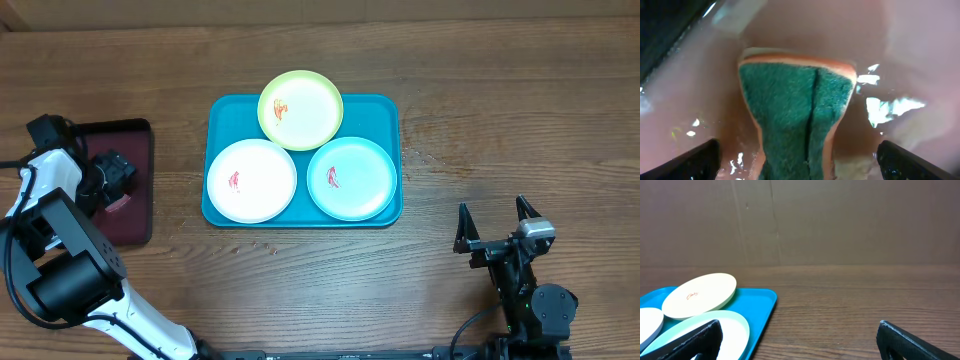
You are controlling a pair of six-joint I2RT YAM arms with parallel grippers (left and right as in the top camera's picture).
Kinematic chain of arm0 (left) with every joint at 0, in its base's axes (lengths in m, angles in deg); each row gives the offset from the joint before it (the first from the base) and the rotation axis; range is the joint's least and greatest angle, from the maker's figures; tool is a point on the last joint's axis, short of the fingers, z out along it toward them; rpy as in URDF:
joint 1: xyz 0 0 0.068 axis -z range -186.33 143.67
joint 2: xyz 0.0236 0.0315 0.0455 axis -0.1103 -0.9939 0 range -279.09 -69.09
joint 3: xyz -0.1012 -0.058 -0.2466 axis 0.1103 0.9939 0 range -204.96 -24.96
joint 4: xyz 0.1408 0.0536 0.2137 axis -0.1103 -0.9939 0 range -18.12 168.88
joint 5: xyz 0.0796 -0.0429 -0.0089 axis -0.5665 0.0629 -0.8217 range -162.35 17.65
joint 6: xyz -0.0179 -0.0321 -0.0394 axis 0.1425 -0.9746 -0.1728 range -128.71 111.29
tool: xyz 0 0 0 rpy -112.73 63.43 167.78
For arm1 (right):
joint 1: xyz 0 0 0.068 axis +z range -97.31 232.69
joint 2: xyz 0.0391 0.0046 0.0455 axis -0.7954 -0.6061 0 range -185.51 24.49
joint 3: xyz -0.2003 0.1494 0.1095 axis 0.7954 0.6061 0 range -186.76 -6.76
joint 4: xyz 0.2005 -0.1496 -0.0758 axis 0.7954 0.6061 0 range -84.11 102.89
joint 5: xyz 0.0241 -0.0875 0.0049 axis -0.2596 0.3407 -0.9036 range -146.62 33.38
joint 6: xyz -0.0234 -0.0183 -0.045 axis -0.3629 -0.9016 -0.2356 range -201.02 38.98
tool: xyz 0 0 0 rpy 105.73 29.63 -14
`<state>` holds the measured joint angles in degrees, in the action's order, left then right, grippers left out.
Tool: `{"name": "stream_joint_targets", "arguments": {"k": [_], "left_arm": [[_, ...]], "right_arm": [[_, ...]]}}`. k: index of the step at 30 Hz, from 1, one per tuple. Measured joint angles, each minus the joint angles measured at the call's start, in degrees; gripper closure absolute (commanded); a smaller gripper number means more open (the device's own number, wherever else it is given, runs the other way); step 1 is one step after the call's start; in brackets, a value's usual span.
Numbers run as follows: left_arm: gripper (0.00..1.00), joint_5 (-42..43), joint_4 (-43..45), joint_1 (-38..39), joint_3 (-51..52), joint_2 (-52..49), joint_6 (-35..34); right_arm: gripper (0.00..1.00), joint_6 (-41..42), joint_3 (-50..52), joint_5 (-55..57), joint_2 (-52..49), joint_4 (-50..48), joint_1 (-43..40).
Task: Clean dirty plates on tray and stack at the side
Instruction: 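Lower the left gripper and grasp the green-orange sponge in the water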
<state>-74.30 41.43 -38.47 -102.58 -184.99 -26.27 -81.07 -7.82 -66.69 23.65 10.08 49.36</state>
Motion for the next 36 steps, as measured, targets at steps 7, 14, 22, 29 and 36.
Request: {"name": "stream_joint_targets", "arguments": {"k": [7,14,22,29,36], "left_arm": [[0.96,-0.04,0.00,0.00,0.00,-0.02,4.57],[0.00,-0.13,0.26,0.00,0.00,-0.07,6.10],[0.00,-0.63,5.51,0.00,0.00,-0.07,6.16],[0.79,-2.71,8.79,0.00,0.00,-0.07,6.16],[0.96,-3.26,8.79,0.02,0.00,-0.07,6.21]], "right_arm": [[0.00,-0.02,0.00,-0.02,0.00,-0.02,0.02],[0.00,-0.02,0.00,0.00,0.00,0.02,0.02],[0.00,-0.02,0.00,0.00,0.00,-0.02,0.02],[0.00,-0.02,0.00,0.00,0.00,0.00,0.00],[0.00,0.00,0.00,0.00,0.00,-0.04,0.02]]}}
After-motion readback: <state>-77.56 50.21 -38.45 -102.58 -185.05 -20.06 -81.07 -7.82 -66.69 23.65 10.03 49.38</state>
